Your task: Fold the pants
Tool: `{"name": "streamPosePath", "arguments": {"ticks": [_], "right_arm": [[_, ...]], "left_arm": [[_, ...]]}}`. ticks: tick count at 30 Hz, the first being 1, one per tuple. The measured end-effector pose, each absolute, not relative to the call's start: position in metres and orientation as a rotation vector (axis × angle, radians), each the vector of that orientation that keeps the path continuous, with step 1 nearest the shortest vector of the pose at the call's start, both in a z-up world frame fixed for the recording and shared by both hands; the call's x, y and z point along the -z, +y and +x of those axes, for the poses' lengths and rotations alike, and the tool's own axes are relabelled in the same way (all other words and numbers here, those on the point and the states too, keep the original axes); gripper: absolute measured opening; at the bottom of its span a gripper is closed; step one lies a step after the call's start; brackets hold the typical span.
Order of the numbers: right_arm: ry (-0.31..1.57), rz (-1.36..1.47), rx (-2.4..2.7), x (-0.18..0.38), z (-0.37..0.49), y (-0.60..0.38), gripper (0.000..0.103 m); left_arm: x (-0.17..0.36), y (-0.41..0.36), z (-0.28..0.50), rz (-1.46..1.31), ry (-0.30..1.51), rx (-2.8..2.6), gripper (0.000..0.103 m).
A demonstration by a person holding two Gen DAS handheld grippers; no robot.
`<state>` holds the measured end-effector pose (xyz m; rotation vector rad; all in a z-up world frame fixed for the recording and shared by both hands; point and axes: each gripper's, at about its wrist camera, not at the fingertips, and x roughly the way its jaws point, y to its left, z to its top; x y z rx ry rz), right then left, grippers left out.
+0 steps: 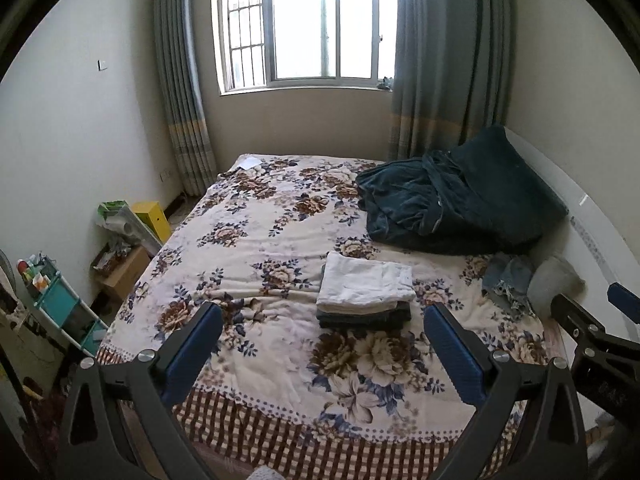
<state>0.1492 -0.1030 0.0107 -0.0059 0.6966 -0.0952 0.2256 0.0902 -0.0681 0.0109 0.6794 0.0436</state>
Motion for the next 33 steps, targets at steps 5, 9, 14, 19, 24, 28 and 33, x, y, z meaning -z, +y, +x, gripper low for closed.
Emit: {"name": "streamPosePath", "arguments": {"ticks": [5,9,14,19,24,28,33], "right_arm": [[0.722,0.002,0.111,0.007,0.181,-0.107,0.100],[0.739,0.001,0.123,0.021,0.203,-0.107,0.100],[0.761,-0.001,0.134,0.039,0.225,-0.106,0.100],[0.781,0.015,0.138,0.052,0.239,-0.107,0.100],[0.788,0.028,0.138,0.058,0.246,-0.108,0.101],[0.789,0.037,0.135,0.060,0.248,-0.110,0.101],[0.791,0.043,0.132,0.064,0.251,-0.110,0.102]], "left_arm": [[0.080,0.087,0.250,0.030,0.706,-0.052,0.103],[0.096,0.082,0.271,0.052,0.741,-0.071,0.103],[0.110,0.081,0.286,0.056,0.770,-0.083,0.103],[0.114,0.079,0.298,0.061,0.782,-0.086,0.103],[0.113,0.078,0.303,0.063,0.770,-0.095,0.103],[0.113,0.078,0.304,0.063,0.764,-0.096,0.103],[0.112,0.081,0.305,0.061,0.762,-0.093,0.103]]}}
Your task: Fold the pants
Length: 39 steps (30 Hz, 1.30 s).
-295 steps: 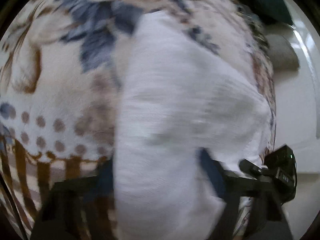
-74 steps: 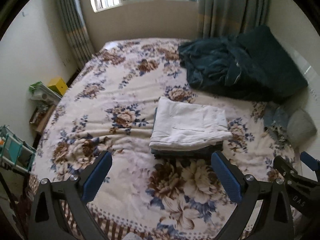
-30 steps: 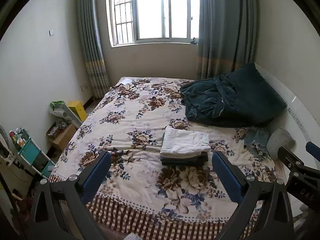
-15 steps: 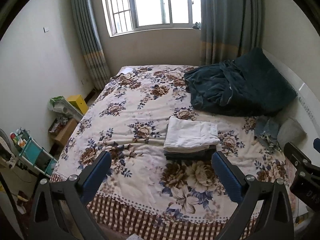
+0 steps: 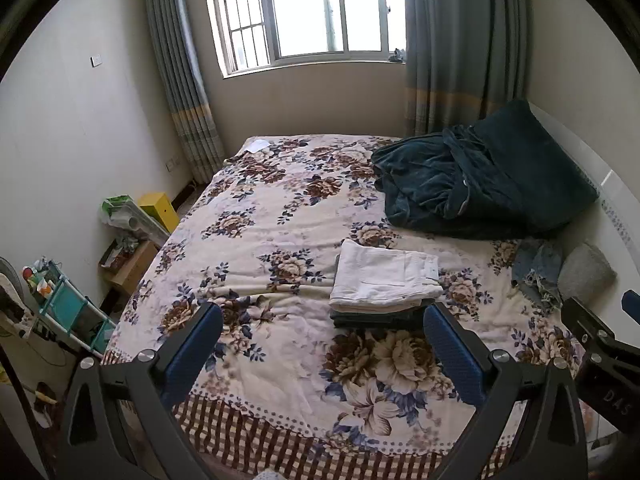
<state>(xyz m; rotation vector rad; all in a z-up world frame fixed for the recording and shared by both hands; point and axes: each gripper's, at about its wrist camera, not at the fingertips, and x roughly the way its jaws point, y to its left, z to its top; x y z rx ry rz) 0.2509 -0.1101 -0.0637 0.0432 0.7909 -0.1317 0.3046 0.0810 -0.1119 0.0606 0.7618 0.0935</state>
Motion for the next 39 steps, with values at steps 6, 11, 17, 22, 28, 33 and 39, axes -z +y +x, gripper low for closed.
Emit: {"name": "streamPosePath", "arguments": {"ticks": [6,11,17,22,28,33,39], "right_arm": [[0.790,0.048,0.128,0.066,0.247,-0.108,0.102],[0.789,0.051,0.123,0.066,0.245,-0.107,0.102],[0.791,0.048,0.119,0.066,0.243,-0.102,0.102],[0.791,0.050,0.113,0.065,0.241,-0.096,0.102],[0.792,0.047,0.113,0.065,0.242,-0.097,0.102],[0.792,0.052,0.109,0.065,0.241,-0.096,0.102],[0.795,0.053,0.115,0.064,0.237,-0.095,0.102]], "left_arm": [[0.111,0.083,0.303,0.061,0.763,-0.093,0.103],[0.111,0.083,0.304,0.060,0.760,-0.094,0.103],[0.109,0.089,0.301,0.064,0.754,-0.098,0.103],[0.106,0.088,0.303,0.072,0.747,-0.093,0.103],[0.105,0.088,0.303,0.073,0.746,-0.090,0.103],[0.103,0.088,0.303,0.071,0.750,-0.087,0.103],[0.104,0.087,0.301,0.074,0.748,-0.088,0.103]]}}
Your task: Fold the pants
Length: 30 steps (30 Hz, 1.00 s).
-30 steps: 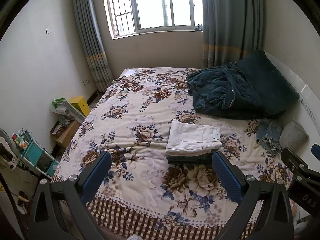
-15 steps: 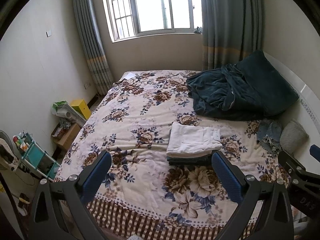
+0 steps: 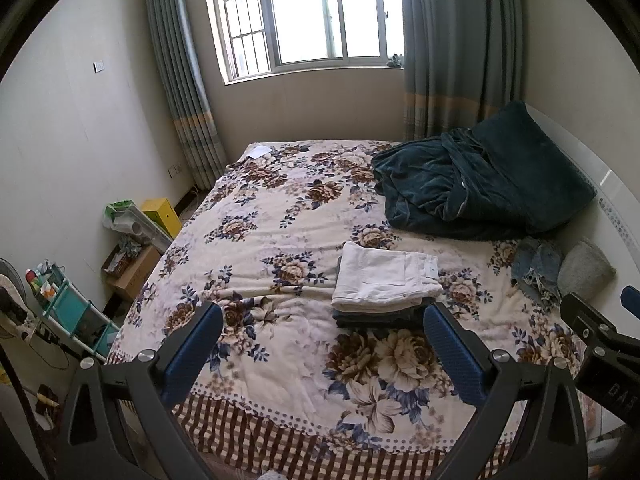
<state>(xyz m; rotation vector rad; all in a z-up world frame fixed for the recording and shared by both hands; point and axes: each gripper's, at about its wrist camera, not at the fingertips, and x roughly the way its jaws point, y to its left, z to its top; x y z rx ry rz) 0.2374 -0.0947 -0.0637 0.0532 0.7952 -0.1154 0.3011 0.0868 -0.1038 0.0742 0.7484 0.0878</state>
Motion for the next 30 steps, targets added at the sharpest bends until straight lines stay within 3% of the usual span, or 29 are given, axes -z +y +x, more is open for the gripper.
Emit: {"name": "streamPosePath", "arguments": {"ticks": [30], "right_arm": [[0.796,0.049,0.112,0.062,0.219,-0.090,0.103]], "left_arm": [[0.105,0.088,0.283,0.063,0.742,-0.090,0.103]]}}
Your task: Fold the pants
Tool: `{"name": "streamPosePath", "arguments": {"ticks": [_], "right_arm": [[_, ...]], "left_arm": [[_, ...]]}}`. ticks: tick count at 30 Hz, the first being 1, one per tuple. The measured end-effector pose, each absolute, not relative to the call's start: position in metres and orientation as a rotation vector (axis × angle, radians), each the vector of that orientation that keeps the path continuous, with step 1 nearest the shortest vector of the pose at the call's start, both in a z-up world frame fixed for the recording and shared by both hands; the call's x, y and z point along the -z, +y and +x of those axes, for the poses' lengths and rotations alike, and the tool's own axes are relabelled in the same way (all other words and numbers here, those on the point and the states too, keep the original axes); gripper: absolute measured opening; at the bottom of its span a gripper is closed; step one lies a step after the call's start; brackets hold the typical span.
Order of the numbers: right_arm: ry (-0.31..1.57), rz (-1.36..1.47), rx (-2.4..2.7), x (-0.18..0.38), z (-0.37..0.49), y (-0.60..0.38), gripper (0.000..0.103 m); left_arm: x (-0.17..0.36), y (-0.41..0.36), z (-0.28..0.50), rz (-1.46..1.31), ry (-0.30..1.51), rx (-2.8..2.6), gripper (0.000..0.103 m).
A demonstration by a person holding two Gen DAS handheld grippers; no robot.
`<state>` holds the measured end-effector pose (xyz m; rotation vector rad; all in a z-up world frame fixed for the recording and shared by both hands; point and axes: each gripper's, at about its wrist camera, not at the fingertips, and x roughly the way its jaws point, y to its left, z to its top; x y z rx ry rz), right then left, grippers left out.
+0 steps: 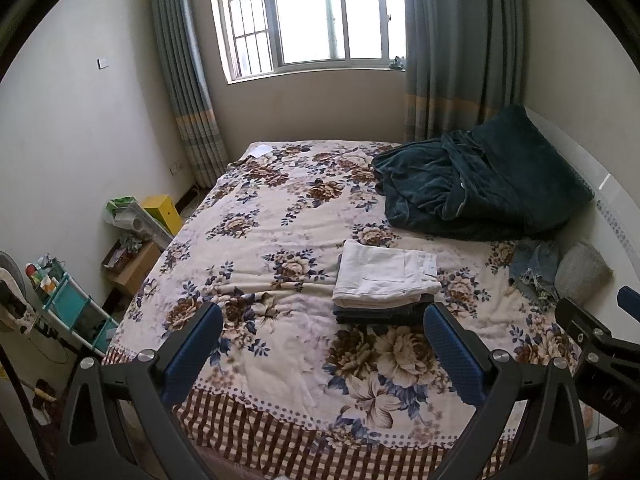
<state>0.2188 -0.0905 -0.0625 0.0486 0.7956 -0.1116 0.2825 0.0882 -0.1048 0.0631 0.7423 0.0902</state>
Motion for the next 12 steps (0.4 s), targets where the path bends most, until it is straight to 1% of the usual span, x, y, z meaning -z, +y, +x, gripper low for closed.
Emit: {"name": "streamPosePath", "arguments": {"ticks": [12], "right_arm": [[0.795,0.048,0.109,0.062,0.218,-0.091,0.103]], "left_arm": [[0.102,0.090,0.273,0.045,0.724,-0.090,0.103]]}}
